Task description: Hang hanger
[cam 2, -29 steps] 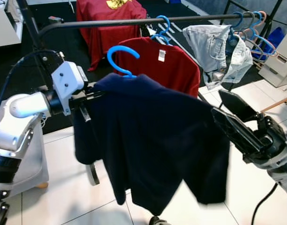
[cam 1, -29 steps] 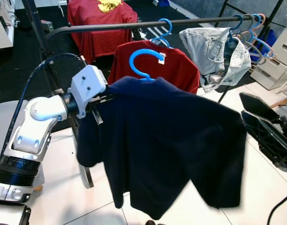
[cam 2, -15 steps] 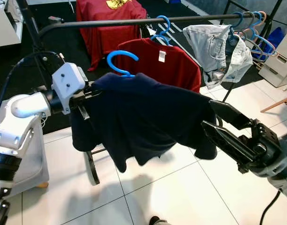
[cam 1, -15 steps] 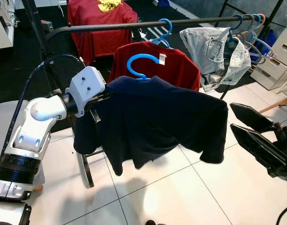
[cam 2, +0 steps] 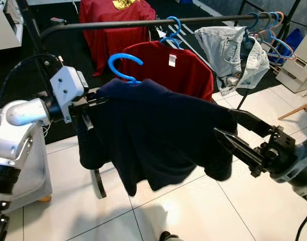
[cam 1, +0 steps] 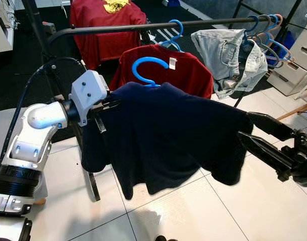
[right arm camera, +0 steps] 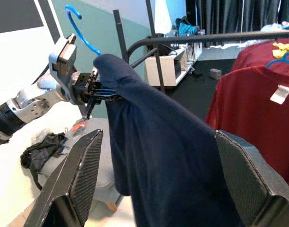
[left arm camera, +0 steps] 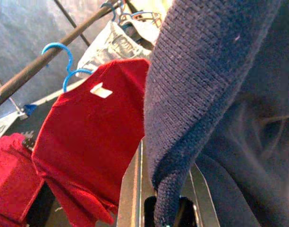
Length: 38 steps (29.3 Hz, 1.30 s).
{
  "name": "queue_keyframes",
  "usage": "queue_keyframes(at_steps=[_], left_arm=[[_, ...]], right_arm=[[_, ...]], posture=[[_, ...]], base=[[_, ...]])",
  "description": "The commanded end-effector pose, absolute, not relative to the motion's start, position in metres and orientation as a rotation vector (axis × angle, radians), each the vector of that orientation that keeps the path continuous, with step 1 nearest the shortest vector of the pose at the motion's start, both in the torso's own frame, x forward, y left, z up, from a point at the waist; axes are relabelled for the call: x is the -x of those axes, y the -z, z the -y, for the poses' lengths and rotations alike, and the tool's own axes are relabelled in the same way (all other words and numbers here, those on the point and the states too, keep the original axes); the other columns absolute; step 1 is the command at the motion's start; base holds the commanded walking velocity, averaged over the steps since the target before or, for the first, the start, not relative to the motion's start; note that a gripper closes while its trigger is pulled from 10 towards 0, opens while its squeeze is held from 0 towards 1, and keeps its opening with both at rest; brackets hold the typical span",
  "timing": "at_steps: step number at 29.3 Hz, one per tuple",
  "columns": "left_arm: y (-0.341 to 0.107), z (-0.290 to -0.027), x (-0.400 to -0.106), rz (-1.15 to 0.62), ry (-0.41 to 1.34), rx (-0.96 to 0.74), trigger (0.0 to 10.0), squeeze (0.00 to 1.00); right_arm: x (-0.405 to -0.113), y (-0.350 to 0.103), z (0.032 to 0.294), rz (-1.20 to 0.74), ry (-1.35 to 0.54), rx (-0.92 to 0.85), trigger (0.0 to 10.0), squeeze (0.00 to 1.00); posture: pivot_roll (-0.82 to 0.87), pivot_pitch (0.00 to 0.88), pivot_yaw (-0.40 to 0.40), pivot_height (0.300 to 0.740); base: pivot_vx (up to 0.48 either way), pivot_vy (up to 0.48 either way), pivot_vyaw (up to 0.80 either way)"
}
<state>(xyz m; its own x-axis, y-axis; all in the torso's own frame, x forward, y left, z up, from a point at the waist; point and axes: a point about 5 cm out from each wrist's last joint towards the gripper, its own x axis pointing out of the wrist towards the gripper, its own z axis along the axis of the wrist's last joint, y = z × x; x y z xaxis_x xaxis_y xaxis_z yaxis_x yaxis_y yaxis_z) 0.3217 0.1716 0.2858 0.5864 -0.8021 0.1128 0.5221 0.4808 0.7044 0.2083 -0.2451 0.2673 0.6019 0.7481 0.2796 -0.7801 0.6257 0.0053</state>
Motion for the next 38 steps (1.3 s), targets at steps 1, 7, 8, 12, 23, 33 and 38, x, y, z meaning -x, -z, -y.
queue_keyframes(at_steps=[1, 7, 8, 12, 23, 33, 38], left_arm=[[-0.295, -0.174, -0.314, 0.516, 0.869, -0.691, 10.0, 0.0], [-0.295, -0.174, -0.311, 0.519, 0.893, -0.694, 10.0, 0.0], [-0.295, -0.174, -0.311, 0.519, 0.893, -0.694, 10.0, 0.0], [-0.294, -0.174, -0.311, 0.513, 0.901, -0.699, 10.0, 0.0], [-0.29, -0.169, -0.311, 0.504, 0.916, -0.695, 10.0, 0.0], [-0.289, -0.167, -0.31, 0.505, 0.926, -0.688, 10.0, 0.0], [-0.29, -0.167, -0.31, 0.508, 0.928, -0.688, 10.0, 0.0]], right_arm=[[-0.208, -0.265, 0.245, 0.243, -0.879, -0.107, 10.0, 0.0], [-0.208, -0.267, 0.245, 0.251, -0.878, -0.101, 10.0, 0.0], [-0.208, -0.267, 0.245, 0.251, -0.878, -0.101, 10.0, 0.0], [-0.207, -0.27, 0.245, 0.265, -0.886, -0.095, 10.0, 0.0], [-0.203, -0.288, 0.241, 0.372, -0.925, -0.108, 10.0, 0.0], [-0.205, -0.282, 0.243, 0.309, -0.897, -0.064, 10.0, 0.0], [-0.208, -0.263, 0.241, 0.174, -0.89, -0.004, 10.0, 0.0]], posture=[[0.02, 0.18, -0.036, 0.74], [0.02, 0.174, -0.039, 0.74], [0.02, 0.174, -0.039, 0.74], [0.02, 0.171, -0.04, 0.74], [0.02, 0.169, -0.042, 0.74], [0.01, 0.172, -0.04, 0.74], [0.01, 0.174, -0.04, 0.74]], base=[[0.0, 0.0, 0.0], [0.0, 0.0, 0.0], [0.0, 0.0, 0.0], [0.0, 0.0, 0.0], [0.0, 0.0, 0.0], [0.0, 0.0, 0.0], [0.0, 0.0, 0.0]])
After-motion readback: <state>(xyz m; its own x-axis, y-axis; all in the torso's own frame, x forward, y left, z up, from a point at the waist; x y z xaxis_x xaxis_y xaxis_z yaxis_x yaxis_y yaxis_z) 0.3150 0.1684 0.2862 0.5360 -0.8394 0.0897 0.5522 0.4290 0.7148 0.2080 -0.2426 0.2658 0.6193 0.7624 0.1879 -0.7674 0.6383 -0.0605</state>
